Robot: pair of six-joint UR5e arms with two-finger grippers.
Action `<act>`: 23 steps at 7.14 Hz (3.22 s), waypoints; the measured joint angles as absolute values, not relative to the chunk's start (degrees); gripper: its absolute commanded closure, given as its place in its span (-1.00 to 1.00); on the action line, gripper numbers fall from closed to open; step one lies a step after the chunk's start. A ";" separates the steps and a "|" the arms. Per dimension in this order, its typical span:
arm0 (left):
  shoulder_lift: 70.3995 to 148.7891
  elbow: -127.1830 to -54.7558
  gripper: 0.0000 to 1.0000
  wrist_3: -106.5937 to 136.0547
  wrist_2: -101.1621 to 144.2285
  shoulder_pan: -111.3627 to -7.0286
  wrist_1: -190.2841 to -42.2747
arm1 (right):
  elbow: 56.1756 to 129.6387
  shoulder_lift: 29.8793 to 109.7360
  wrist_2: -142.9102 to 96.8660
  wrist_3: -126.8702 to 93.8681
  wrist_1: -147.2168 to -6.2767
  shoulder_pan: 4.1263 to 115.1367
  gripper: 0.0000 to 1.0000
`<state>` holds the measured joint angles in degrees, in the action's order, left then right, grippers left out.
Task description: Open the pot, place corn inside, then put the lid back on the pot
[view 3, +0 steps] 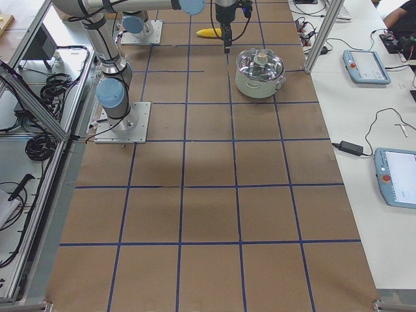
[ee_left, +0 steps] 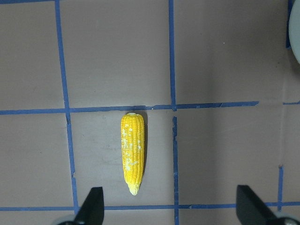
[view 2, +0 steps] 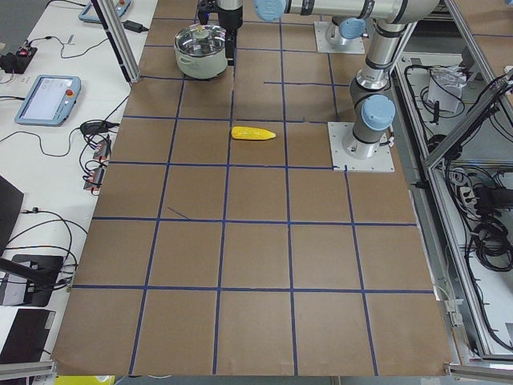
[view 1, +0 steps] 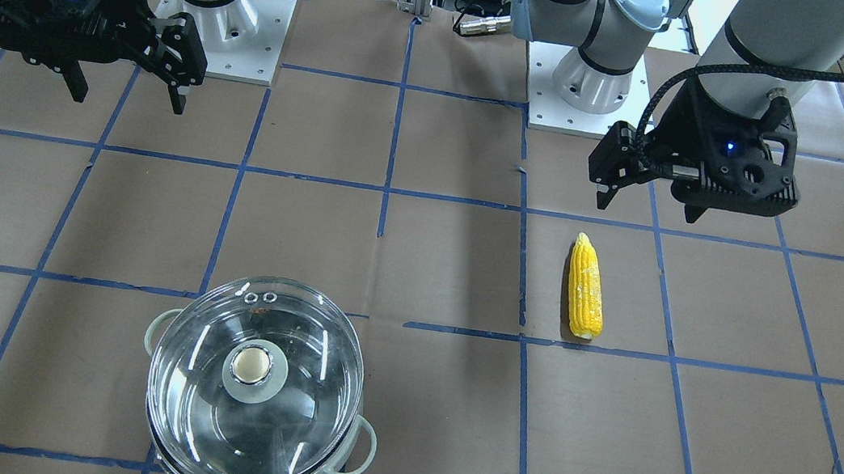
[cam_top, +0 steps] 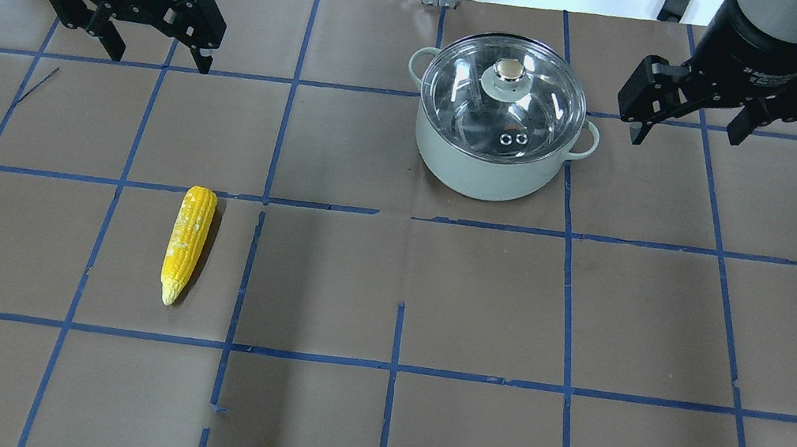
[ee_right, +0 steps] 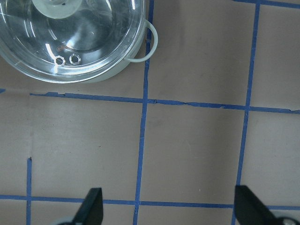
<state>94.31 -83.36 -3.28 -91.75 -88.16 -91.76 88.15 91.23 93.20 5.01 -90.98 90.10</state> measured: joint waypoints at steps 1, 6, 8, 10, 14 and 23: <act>94.25 -83.39 -1.00 -3.28 -91.78 -88.16 -91.76 | 88.15 91.23 93.20 5.16 -90.97 90.10 -0.96; 94.02 -83.94 -1.00 -3.32 -91.73 -88.15 -91.21 | 86.89 88.04 91.44 1.34 -95.79 90.90 -0.94; 93.03 -84.05 -1.00 -3.26 -91.56 -88.16 -91.07 | 84.64 82.79 89.80 -1.94 -99.92 92.42 -0.92; 92.89 -84.47 -1.00 -3.25 -91.60 -88.10 -91.04 | 80.34 75.89 89.51 -3.63 -103.12 94.13 -0.92; 92.63 -84.48 -1.00 -3.27 -91.66 -88.07 -90.97 | 65.23 60.69 90.37 -7.91 -104.52 98.56 -0.89; 93.67 -83.41 -1.00 -3.34 -91.67 -87.81 -90.94 | 70.78 57.18 90.53 -9.32 -112.24 100.72 -0.91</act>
